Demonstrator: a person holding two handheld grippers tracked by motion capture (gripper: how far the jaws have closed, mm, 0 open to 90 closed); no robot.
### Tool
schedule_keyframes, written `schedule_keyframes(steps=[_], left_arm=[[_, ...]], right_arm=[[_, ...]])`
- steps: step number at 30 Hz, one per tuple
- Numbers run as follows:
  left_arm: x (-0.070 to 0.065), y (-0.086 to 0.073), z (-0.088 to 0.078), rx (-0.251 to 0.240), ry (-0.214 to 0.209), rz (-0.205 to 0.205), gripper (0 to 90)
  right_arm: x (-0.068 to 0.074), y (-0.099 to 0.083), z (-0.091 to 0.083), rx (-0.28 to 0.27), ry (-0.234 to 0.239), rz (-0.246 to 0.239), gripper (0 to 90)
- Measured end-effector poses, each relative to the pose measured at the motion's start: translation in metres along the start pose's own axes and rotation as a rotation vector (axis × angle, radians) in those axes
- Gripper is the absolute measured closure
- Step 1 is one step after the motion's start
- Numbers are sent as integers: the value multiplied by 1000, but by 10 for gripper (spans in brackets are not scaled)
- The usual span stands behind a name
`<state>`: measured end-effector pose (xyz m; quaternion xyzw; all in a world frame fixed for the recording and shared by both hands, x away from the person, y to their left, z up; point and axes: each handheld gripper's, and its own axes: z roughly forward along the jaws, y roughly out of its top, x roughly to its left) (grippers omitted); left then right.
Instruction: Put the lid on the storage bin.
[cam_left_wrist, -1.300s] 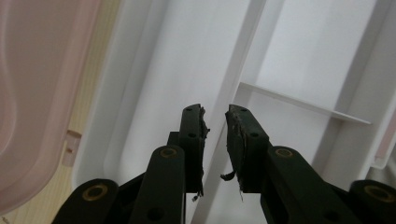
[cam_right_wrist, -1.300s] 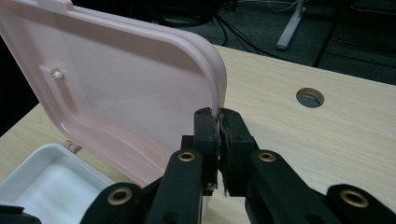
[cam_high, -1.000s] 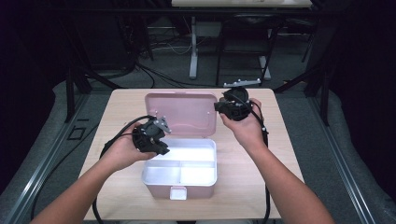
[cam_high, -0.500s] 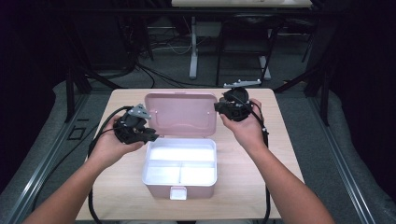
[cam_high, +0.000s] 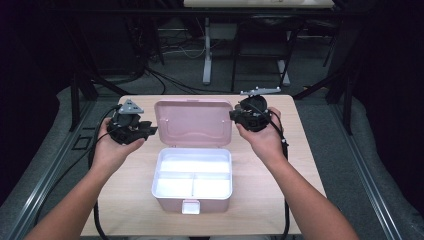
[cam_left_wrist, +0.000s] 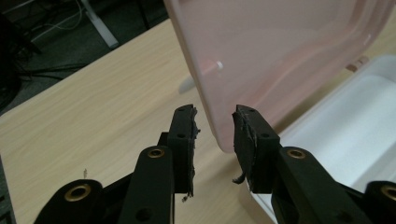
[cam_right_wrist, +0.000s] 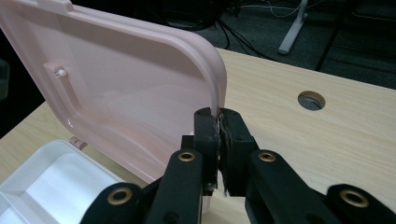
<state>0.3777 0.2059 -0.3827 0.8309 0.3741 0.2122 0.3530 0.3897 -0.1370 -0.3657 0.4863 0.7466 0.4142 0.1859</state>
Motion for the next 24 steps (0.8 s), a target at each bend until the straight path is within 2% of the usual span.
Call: schedule_keyframes(steps=[1, 3, 5, 6, 7, 9, 10, 13, 14, 17, 20, 21, 22, 24], left_arm=[[2, 2, 1, -28, 15, -15, 665], [2, 4, 2, -48, 26, -27, 651], [2, 6, 3, -52, 32, -31, 628], [1, 9, 5, -71, 55, -40, 623], [2, 10, 6, -75, 61, -49, 618], [2, 13, 7, -102, 70, -58, 622], [2, 15, 7, -110, 70, -61, 630], [1, 19, 9, -118, 62, -71, 659], [0, 20, 9, -127, 64, -72, 671], [-2, 23, 8, -157, 82, -68, 740], [-4, 25, 7, -159, 112, -45, 795], [-4, 26, 7, -156, 114, -39, 796], [-5, 25, 7, -156, 122, -33, 798], [-6, 25, 6, -159, 121, -31, 801]], right_arm=[[0, 0, -1, 1, 8, 0, 865], [1, -1, -1, -2, -8, 0, 866], [1, -1, -1, -5, 0, -3, 866], [1, -1, -2, -5, 5, -6, 866], [1, -2, -2, -6, -4, -5, 866], [1, -3, -2, -11, -6, -4, 866], [0, -3, -3, -12, 17, -6, 866], [2, -4, -4, -24, 1, -5, 866], [1, -5, -5, -17, 26, -8, 866], [2, -6, -6, -24, 18, -11, 866], [3, -8, -8, -30, 16, -13, 865], [3, -8, -8, -33, 6, -14, 864], [2, -8, -8, -33, 26, -14, 864], [3, -9, -8, -43, 15, -15, 859]])
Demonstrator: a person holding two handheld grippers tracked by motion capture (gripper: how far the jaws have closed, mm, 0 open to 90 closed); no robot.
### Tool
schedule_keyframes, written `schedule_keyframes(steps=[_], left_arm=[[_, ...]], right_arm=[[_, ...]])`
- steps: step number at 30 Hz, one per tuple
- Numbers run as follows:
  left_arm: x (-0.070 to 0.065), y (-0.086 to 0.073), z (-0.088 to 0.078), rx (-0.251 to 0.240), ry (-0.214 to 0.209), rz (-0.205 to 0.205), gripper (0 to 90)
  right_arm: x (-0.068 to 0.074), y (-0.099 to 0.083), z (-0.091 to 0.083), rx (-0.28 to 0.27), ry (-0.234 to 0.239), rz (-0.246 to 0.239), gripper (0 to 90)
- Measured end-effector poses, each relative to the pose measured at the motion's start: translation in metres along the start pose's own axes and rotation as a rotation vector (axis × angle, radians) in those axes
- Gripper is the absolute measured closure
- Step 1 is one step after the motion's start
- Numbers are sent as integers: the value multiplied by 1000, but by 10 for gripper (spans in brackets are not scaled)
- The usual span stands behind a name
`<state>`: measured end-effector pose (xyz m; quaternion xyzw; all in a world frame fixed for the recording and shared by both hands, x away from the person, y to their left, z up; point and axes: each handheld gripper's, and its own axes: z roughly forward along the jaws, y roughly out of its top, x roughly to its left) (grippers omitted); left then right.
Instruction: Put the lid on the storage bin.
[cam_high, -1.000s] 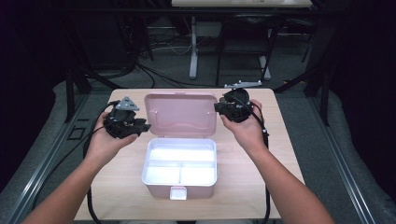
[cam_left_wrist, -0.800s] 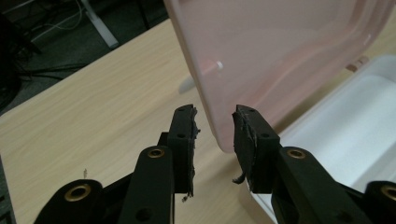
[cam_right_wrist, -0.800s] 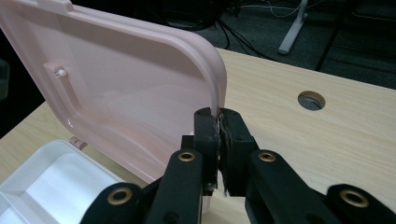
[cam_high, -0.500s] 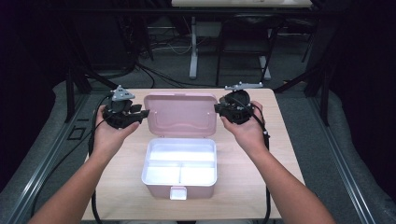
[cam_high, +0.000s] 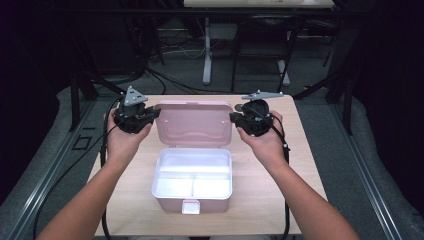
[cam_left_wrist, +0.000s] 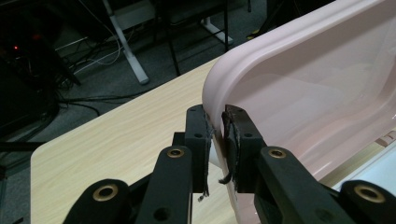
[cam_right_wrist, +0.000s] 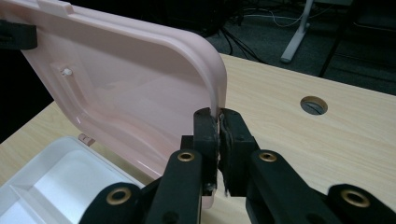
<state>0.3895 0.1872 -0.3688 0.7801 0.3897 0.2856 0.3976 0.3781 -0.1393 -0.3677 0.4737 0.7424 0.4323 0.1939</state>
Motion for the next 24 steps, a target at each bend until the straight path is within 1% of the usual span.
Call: schedule_keyframes(steps=[1, 3, 5, 7, 8, 9, 13, 14, 15, 16, 17, 18, 19, 21, 24], left_arm=[[0, 0, 0, -4, -4, -6, 803], [1, -1, -1, -12, -19, -20, 805], [2, -3, -3, -20, -35, -36, 809], [3, -4, -5, -28, -46, -44, 810], [3, -5, -6, -32, -52, -44, 810], [2, -6, -7, -32, -50, -37, 809], [-1, -10, -14, -45, -43, -5, 800], [-2, -12, -17, -50, -49, -1, 798], [-2, -13, -19, -55, -52, -2, 796], [-3, -15, -21, -58, -54, -1, 795], [-3, -16, -23, -62, -58, 1, 794], [-4, -17, -25, -67, -62, 2, 793], [-4, -19, -27, -72, -66, 3, 793], [-5, -21, -30, -79, -77, 3, 792], [-7, -25, -36, -90, -91, 10, 789]], right_arm=[[0, 0, 0, 0, -9, -2, 851], [-1, 2, 0, -18, 2, 5, 824], [0, 4, 1, -35, 2, 8, 812], [1, 6, 1, -39, 6, 2, 809], [1, 6, 2, -45, -7, -1, 808], [2, 6, 2, -46, 1, -8, 808], [5, 3, 0, -59, -4, -15, 809], [5, 2, -1, -61, 0, -17, 809], [6, 0, -3, -60, 19, -24, 808], [7, -1, -4, -62, 6, -25, 808], [8, -2, -6, -64, 19, -26, 805], [10, -4, -6, -83, -10, -24, 801], [10, -4, -8, -69, 26, -25, 786], [12, -7, -12, -82, 35, -25, 760], [15, -11, -17, -93, 39, -43, 747]])
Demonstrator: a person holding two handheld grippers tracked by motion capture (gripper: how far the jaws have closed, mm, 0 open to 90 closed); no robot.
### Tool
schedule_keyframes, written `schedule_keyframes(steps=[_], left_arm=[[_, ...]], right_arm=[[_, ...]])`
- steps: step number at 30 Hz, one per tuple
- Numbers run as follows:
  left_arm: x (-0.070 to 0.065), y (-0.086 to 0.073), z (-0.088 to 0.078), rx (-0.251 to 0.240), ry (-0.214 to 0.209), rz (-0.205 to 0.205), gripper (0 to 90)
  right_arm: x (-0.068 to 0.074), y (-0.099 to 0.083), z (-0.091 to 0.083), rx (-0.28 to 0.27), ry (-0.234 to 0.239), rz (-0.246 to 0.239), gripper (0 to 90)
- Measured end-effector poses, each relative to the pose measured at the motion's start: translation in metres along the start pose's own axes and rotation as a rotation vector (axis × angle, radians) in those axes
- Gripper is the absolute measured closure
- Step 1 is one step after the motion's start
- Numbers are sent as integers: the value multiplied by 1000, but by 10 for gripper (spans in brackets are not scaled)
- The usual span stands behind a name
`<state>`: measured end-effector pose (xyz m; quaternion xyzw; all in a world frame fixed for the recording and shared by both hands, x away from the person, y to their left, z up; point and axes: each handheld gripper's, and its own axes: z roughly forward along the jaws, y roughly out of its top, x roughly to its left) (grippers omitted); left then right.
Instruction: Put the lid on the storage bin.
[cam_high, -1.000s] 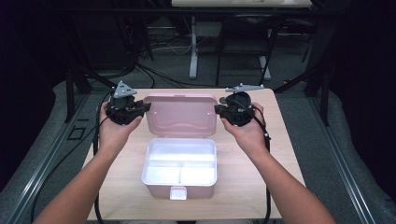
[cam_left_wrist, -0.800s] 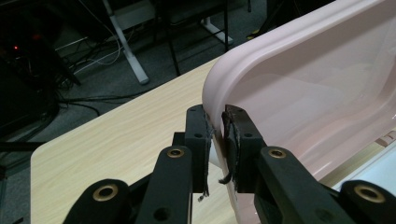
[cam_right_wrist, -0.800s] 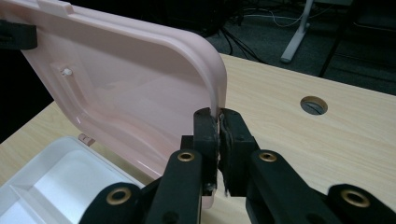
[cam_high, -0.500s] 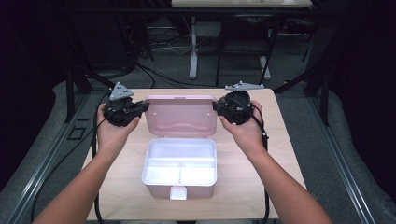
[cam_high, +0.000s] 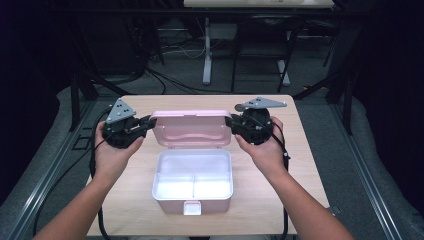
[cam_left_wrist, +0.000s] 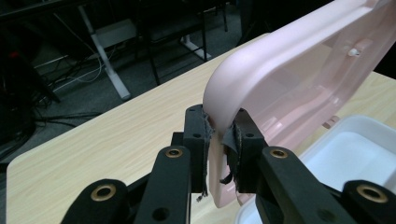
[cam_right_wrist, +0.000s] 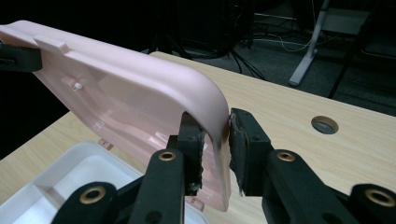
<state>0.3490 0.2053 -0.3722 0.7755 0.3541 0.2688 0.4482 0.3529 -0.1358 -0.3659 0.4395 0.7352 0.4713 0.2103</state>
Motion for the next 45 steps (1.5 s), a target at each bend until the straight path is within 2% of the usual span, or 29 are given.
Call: schedule_keyframes(steps=[4, 9, 13, 14, 18, 22, 30, 37, 41, 45], left_arm=[[-4, -5, -7, -8, -22, 5, 765], [-12, -11, -14, -17, -30, 23, 757], [-15, -16, -19, -21, -39, 34, 746], [-16, -18, -21, -24, -39, 37, 743], [-20, -22, -25, -26, -45, 33, 730], [-24, -26, -29, -33, -41, 47, 719], [-30, -34, -34, -50, -42, 50, 705], [-36, -44, -39, -60, -42, 58, 696], [-38, -49, -42, -66, -45, 55, 697], [-41, -55, -44, -69, -50, 55, 692]], right_arm=[[3, -5, -6, -10, 20, -10, 703], [8, -14, -17, -27, 69, -17, 663], [13, -21, -26, -50, 65, -29, 642], [13, -23, -28, -46, 79, -29, 637], [17, -29, -34, -46, 86, -52, 624], [21, -37, -38, -47, 74, -67, 623], [18, -48, -43, -57, 91, -42, 624], [21, -57, -50, -71, 111, -38, 625], [23, -64, -53, -77, 102, -50, 625], [23, -71, -56, -82, 113, -34, 625]])
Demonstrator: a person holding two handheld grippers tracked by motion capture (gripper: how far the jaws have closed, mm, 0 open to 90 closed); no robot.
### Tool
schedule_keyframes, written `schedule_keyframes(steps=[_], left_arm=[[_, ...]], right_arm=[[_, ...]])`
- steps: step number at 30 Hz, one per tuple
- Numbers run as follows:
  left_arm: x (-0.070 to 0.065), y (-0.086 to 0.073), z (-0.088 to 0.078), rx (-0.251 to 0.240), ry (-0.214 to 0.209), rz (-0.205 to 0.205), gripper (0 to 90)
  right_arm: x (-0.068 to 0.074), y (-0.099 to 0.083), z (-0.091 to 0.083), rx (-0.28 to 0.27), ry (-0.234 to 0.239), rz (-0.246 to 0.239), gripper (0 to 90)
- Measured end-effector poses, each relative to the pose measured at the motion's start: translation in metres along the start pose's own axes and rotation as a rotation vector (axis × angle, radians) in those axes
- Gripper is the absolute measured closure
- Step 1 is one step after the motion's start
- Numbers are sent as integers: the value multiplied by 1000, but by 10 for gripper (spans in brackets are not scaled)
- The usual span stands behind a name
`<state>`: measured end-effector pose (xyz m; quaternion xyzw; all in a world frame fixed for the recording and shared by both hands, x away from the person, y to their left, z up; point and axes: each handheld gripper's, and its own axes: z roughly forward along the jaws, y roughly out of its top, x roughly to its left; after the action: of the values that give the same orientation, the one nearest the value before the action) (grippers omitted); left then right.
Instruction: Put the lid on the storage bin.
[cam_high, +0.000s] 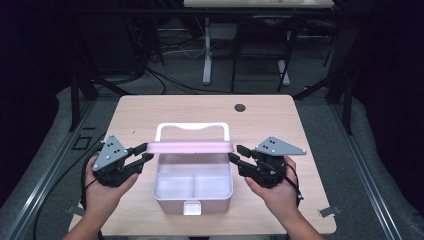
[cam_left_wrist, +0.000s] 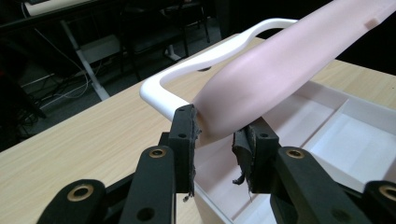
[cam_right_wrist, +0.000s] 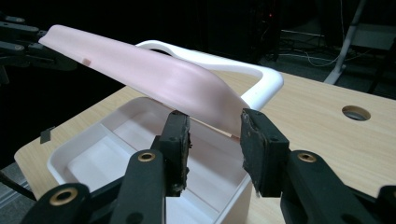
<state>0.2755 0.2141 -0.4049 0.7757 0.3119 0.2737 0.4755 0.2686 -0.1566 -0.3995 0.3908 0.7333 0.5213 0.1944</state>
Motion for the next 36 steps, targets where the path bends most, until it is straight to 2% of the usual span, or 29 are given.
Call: schedule_keyframes(steps=[5, 7, 19, 25, 32, 36], left_arm=[[-5, -9, -3, -5, -4, -2, 691], [-7, -13, -5, -9, -7, -1, 691], [-15, -32, -8, 0, -25, -4, 694], [-17, -38, -8, 13, -29, 2, 694], [-18, -50, -9, 28, -36, -16, 693], [-20, -55, -9, 34, -39, -24, 693]], right_arm=[[0, -12, -3, -11, 10, 11, 630], [1, -18, -5, -40, 9, 7, 631], [4, -38, -9, -9, 31, 21, 631], [6, -45, -11, -9, 36, 2, 631], [7, -57, -11, 9, 39, 3, 630], [7, -63, -11, 12, 38, -13, 629]])
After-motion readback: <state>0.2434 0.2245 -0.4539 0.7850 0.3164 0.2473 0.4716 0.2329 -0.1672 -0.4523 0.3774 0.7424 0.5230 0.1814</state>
